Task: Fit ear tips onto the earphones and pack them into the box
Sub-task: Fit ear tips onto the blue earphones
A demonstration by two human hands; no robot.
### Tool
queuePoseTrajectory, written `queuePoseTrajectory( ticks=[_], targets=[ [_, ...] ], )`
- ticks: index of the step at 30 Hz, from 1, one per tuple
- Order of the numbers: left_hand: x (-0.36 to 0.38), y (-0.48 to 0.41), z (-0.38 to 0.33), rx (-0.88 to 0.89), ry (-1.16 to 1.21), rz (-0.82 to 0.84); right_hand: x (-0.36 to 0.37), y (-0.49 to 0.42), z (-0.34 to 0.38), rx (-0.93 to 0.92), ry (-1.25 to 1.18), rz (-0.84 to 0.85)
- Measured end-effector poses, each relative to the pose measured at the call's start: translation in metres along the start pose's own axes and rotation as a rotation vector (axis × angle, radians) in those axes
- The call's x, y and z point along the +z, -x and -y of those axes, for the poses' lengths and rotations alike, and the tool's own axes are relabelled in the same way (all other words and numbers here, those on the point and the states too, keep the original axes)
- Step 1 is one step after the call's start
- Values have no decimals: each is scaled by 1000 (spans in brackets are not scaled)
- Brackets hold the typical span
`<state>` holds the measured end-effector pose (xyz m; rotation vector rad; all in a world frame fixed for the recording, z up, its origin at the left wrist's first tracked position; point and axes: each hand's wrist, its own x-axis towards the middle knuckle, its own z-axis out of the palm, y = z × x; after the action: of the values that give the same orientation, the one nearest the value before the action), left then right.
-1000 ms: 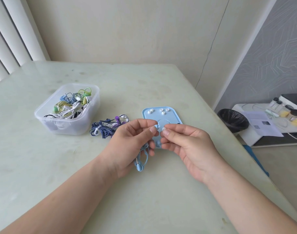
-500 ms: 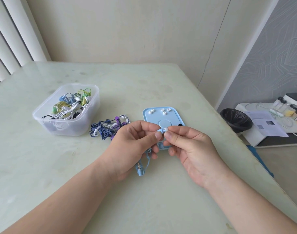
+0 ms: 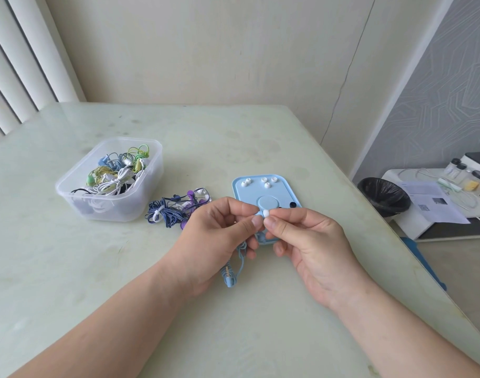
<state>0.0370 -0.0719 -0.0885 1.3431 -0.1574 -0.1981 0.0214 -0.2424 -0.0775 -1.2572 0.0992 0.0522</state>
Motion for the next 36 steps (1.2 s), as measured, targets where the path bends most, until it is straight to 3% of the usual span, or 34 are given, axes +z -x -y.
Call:
queuePoseTrajectory(
  ticks=[20,25,30,36],
  targets=[
    [0,2,-3,26,-20,74,-4,0,-6,-71,141,93],
    [-1,3,-6,-15,91,3,-3,2,-4,-23,148,53],
    [-2,3,-15,-36,341,14,-3,4,-2,-13,230,164],
    [-3,5,-17,-93,343,26,-4,5,1,-16,180,144]
  ],
)
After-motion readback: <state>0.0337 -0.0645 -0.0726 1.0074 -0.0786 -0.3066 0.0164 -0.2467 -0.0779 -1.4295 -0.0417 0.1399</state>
